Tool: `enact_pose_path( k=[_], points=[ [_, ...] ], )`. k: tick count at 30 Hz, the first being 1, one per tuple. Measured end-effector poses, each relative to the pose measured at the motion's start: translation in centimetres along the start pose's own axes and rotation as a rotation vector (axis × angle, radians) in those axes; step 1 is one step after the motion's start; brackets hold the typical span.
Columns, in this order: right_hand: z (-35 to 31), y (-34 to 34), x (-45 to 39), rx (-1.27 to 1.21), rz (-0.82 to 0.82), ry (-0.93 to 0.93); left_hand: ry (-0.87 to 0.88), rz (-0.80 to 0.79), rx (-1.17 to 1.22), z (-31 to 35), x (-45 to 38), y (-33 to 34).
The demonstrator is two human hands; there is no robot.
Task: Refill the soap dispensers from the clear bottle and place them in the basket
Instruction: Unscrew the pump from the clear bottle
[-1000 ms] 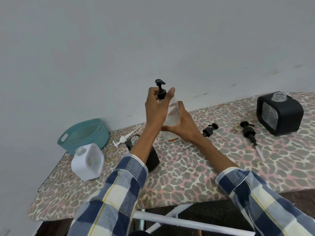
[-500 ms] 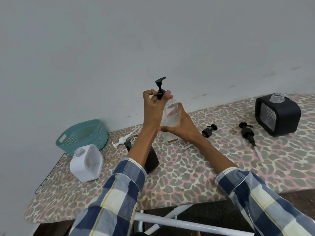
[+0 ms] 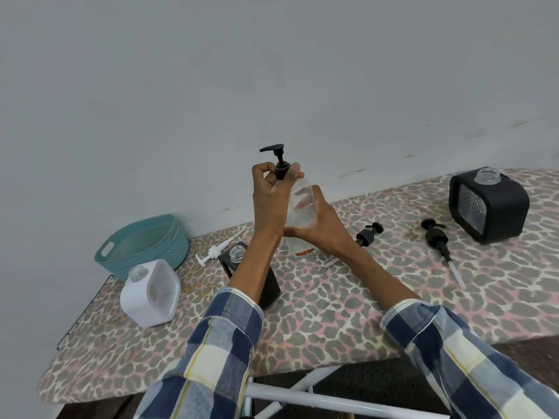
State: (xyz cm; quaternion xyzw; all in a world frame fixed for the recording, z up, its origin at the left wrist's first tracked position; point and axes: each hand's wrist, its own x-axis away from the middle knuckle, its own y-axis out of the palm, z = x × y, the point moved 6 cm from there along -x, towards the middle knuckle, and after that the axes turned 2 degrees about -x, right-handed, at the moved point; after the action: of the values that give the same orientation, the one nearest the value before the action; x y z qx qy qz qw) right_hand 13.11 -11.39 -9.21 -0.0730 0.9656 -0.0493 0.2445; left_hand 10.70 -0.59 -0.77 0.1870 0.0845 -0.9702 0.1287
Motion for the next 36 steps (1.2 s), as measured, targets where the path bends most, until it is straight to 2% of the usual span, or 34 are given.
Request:
enact_pose_path(
  k=[8,17,23,30,36],
  points=[
    [0.08,0.08,-0.07,-0.004,-0.02,-0.004,0.011,-0.054,0.061,0.37,0.32,-0.57],
    [0.3,0.09,-0.12,-0.002,-0.017,0.005,0.009,-0.014,-0.025,0.69,0.47,-0.04],
    [0.28,0.14,-0.16,0.006,-0.015,-0.013,0.005,-0.019,0.045,0.62,0.7,-0.35],
    [0.41,0.09,-0.16,0.021,-0.013,-0.006,0.009,0.016,-0.004,0.74,0.88,-0.03],
    [0.4,0.1,-0.19,0.015,-0.011,-0.003,0.008,-0.02,0.059,0.62,0.95,-0.46]
  ],
)
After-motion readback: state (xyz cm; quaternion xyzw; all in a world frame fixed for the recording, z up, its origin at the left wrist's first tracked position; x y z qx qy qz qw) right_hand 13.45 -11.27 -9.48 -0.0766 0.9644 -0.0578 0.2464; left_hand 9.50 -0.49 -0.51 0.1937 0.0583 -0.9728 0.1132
